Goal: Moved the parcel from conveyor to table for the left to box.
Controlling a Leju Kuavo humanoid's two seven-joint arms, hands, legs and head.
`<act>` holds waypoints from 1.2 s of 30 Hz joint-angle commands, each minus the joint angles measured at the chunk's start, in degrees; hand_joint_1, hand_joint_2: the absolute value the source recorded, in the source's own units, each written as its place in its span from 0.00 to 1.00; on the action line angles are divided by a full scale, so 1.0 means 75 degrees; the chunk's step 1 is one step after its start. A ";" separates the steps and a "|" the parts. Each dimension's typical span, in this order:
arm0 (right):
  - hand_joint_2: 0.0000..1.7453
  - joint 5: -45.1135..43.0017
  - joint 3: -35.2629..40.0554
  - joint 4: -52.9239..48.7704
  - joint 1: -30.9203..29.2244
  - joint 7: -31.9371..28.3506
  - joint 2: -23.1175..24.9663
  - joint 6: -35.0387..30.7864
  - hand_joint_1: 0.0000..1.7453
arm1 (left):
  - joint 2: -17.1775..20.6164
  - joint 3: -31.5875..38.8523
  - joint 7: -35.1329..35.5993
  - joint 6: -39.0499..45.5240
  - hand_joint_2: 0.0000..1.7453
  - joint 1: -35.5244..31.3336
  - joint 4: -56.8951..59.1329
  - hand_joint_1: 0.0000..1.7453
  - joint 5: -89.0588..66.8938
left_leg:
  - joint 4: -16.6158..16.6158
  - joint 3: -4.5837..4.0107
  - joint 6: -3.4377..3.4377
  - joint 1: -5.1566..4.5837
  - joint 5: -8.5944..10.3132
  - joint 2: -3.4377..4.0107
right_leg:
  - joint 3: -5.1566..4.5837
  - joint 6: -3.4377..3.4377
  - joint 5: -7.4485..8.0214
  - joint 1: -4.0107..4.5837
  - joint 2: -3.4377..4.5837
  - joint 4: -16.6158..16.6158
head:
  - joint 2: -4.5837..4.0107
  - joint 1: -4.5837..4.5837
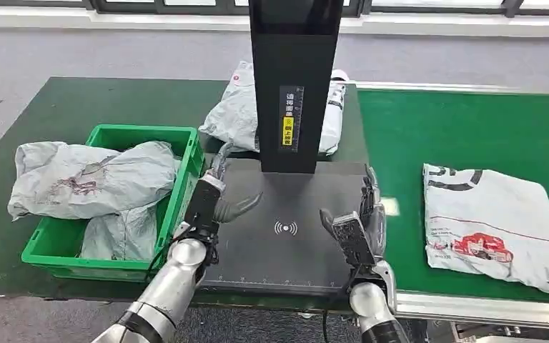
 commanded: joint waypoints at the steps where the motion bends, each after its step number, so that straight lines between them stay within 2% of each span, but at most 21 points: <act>1: 1.00 0.0090 -0.0063 0.1196 -0.0591 0.0137 -0.0250 -0.0201 0.00 | 0.0010 -0.0576 0.0108 -0.0022 1.00 -0.0483 0.1219 0.00 -0.0184 | -0.0007 0.0011 0.0016 0.0000 0.0002 -0.0003 | 0.0016 -0.0015 0.0000 0.0005 -0.0013 -0.0010 | -0.0003 0.0000; 3: 1.00 0.0543 -0.0253 0.1500 -0.0665 0.0463 -0.0293 -0.0909 0.00 | -0.0005 -0.0798 0.0124 0.0298 1.00 -0.0564 0.1410 0.00 -0.0576 | -0.0006 0.0011 0.0015 0.0000 0.0001 0.0000 | 0.0015 -0.0016 0.0001 0.0006 -0.0011 -0.0009 | 0.0000 0.0000; 8: 1.00 0.1399 -0.1067 0.2632 -0.1079 0.1172 -0.0656 -0.1803 0.00 | -0.0199 -0.0864 0.0069 0.0628 1.00 -0.0794 0.1945 0.00 -0.0843 | -0.0011 0.0014 0.0020 -0.0004 0.0006 -0.0017 | 0.0023 -0.0013 0.0000 0.0002 -0.0029 -0.0015 | 0.0000 0.0000; 10: 1.00 0.1558 -0.1300 0.2868 -0.1182 0.1306 -0.0767 -0.1932 0.00 | -0.0191 -0.0999 0.0092 0.1193 1.00 -0.0847 0.2018 0.00 -0.1195 | -0.0008 0.0011 0.0022 -0.0005 0.0006 -0.0012 | 0.0020 -0.0011 0.0003 0.0001 -0.0026 -0.0015 | 0.0000 0.0000; 11: 1.00 0.2002 -0.1607 0.2933 -0.1203 0.1528 -0.0786 -0.1974 0.00 | -0.0224 -0.0965 0.0122 0.1204 1.00 -0.0875 0.2059 0.00 -0.1221 | -0.0010 0.0014 0.0026 -0.0003 0.0005 -0.0006 | 0.0023 -0.0016 0.0005 0.0005 -0.0021 -0.0020 | 0.0000 0.0000; 13: 1.00 0.2640 -0.2122 0.3171 -0.1318 0.1790 -0.0899 -0.1979 0.00 | -0.0255 -0.0842 0.0100 0.1120 1.00 -0.0869 0.2033 0.00 -0.1168 | -0.0007 0.0009 0.0023 -0.0005 0.0005 -0.0013 | 0.0019 -0.0014 0.0002 0.0001 -0.0026 -0.0014 | 0.0000 0.0000; 14: 1.00 0.3285 -0.2452 0.3352 -0.1399 0.2181 -0.0956 -0.1979 0.00 | -0.0270 -0.0716 0.0071 0.1034 1.00 -0.0860 0.2003 0.00 -0.1059 | -0.0014 0.0013 0.0031 -0.0009 0.0010 -0.0019 | 0.0026 -0.0020 0.0005 0.0000 -0.0036 -0.0022 | 0.0000 0.0000; 16: 1.00 0.3589 -0.2752 0.3521 -0.1483 0.2324 -0.1032 -0.1979 0.00 | -0.0270 -0.0606 0.0034 0.0934 1.00 -0.0862 0.1975 0.00 -0.0948 | -0.0007 0.0009 0.0025 -0.0008 0.0006 -0.0018 | 0.0021 -0.0015 0.0003 0.0000 -0.0033 -0.0016 | 0.0000 0.0000; 17: 1.00 0.4215 -0.3038 0.3545 -0.1487 0.2742 -0.1110 -0.1979 0.00 | -0.0258 -0.0548 0.0015 0.0731 1.00 -0.0874 0.1973 0.00 -0.0855 | -0.0006 0.0010 0.0022 -0.0009 0.0005 -0.0011 | 0.0017 -0.0012 0.0003 -0.0003 -0.0024 -0.0013 | -0.0003 0.0000; 19: 1.00 0.4472 -0.3380 0.3645 -0.1538 0.2698 -0.1121 -0.1979 0.00 | -0.0253 -0.0501 -0.0054 0.0693 1.00 -0.0864 0.1938 0.00 -0.0820 | -0.0002 0.0006 0.0019 -0.0007 0.0001 -0.0006 | 0.0012 -0.0010 0.0002 -0.0001 -0.0017 -0.0009 | 0.0000 0.0000; 21: 1.00 0.5308 -0.3892 0.4064 -0.1699 0.3292 -0.1247 -0.1979 0.00 | -0.0277 -0.0464 -0.0110 0.0660 1.00 -0.0857 0.1922 0.00 -0.0812 | -0.0012 0.0016 0.0030 -0.0009 0.0003 -0.0004 | 0.0023 -0.0022 0.0004 0.0001 -0.0023 -0.0019 | 0.0000 0.0000; 28: 1.00 0.5292 -0.3995 0.4151 -0.1729 0.3169 -0.1297 -0.1979 0.00 | -0.0285 -0.0464 -0.0106 0.0665 1.00 -0.0853 0.1916 0.00 -0.0820 | 0.0000 0.0001 0.0024 -0.0008 -0.0003 0.0004 | 0.0007 -0.0011 0.0004 -0.0002 -0.0009 -0.0007 | 0.0000 0.0000; 32: 1.00 0.6830 -0.4179 0.5366 -0.2067 0.5000 -0.1751 -0.1979 0.00 | -0.0329 -0.0403 -0.0091 0.0683 1.00 -0.0943 0.1879 0.00 -0.0842 | -0.0013 0.0014 0.0036 -0.0007 -0.0001 0.0009 | 0.0020 -0.0027 0.0008 0.0004 -0.0012 -0.0020 | 0.0000 0.0000; 33: 1.00 0.7005 -0.4180 0.5772 -0.2141 0.5339 -0.1888 -0.1914 0.00 | -0.0327 -0.0389 -0.0083 0.0622 1.00 -0.0965 0.1872 0.00 -0.0833 | -0.0011 0.0012 0.0037 -0.0010 0.0001 0.0002 | 0.0020 -0.0026 0.0006 0.0001 -0.0020 -0.0018 | 0.0000 0.0000; 34: 1.00 0.6977 -0.4209 0.5826 -0.2136 0.5276 -0.1919 -0.1950 0.00 | -0.0328 -0.0383 -0.0074 0.0618 1.00 -0.0970 0.1872 0.00 -0.0835 | 0.0004 0.0000 0.0023 -0.0005 -0.0003 -0.0005 | 0.0006 -0.0013 0.0002 0.0002 -0.0017 -0.0005 | 0.0000 0.0000; 36: 1.00 0.7350 -0.4134 0.6181 -0.2189 0.5992 -0.2057 -0.1288 0.00 | -0.0320 -0.0391 -0.0082 0.0543 1.00 -0.0988 0.1871 0.00 -0.0867 | -0.0009 0.0010 0.0036 -0.0007 0.0003 -0.0013 | 0.0023 -0.0022 0.0006 0.0003 -0.0034 -0.0021 | 0.0000 0.0000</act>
